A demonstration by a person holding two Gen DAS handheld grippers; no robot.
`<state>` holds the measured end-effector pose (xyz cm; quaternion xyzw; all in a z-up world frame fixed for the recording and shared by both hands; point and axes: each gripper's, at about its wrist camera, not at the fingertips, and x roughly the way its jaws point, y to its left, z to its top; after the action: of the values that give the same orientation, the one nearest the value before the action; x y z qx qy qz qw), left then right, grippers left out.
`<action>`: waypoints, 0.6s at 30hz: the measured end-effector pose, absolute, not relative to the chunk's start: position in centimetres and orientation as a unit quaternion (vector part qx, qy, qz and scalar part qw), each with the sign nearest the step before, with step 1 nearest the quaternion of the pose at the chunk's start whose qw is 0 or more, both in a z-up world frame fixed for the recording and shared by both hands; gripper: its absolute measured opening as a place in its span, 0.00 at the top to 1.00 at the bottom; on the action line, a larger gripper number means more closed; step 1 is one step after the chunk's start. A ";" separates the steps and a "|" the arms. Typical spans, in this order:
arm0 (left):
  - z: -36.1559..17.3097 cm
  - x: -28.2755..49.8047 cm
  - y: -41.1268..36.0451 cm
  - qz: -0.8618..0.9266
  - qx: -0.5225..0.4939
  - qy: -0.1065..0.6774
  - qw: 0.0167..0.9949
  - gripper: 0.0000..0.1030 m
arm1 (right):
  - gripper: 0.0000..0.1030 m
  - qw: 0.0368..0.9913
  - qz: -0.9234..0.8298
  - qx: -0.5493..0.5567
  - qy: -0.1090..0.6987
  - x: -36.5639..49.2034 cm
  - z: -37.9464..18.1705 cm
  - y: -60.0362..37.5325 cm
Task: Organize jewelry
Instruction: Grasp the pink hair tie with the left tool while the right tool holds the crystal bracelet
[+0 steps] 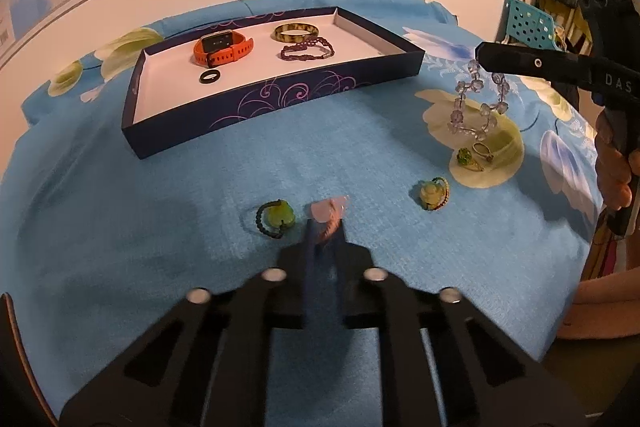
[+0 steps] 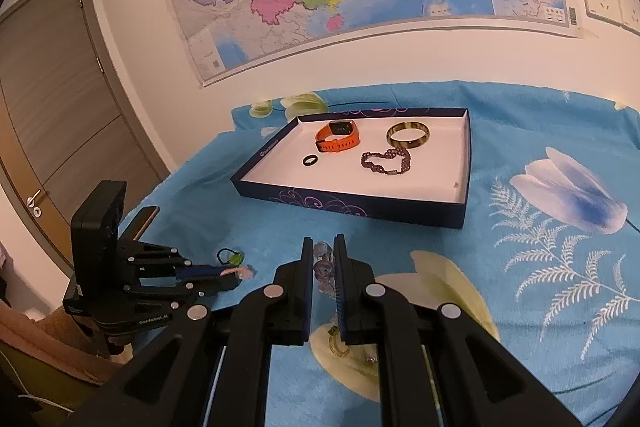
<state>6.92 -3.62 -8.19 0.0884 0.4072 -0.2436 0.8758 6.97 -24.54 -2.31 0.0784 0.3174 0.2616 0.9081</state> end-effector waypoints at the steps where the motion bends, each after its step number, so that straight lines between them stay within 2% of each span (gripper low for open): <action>1: -8.2 6.9 -3.5 -0.244 0.085 0.407 0.876 0.95 | 0.92 0.908 0.262 0.077 0.317 7.0 -2.3 -24.5; 18: -4.7 7.6 -2.7 -0.255 0.048 0.362 0.895 0.96 | 0.92 0.917 0.263 0.062 0.293 8.0 -0.5 -23.6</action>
<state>7.64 -2.75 -4.67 0.0479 0.3621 -0.2548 0.8954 7.95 -23.57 -0.46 0.0617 0.2931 0.2633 0.9170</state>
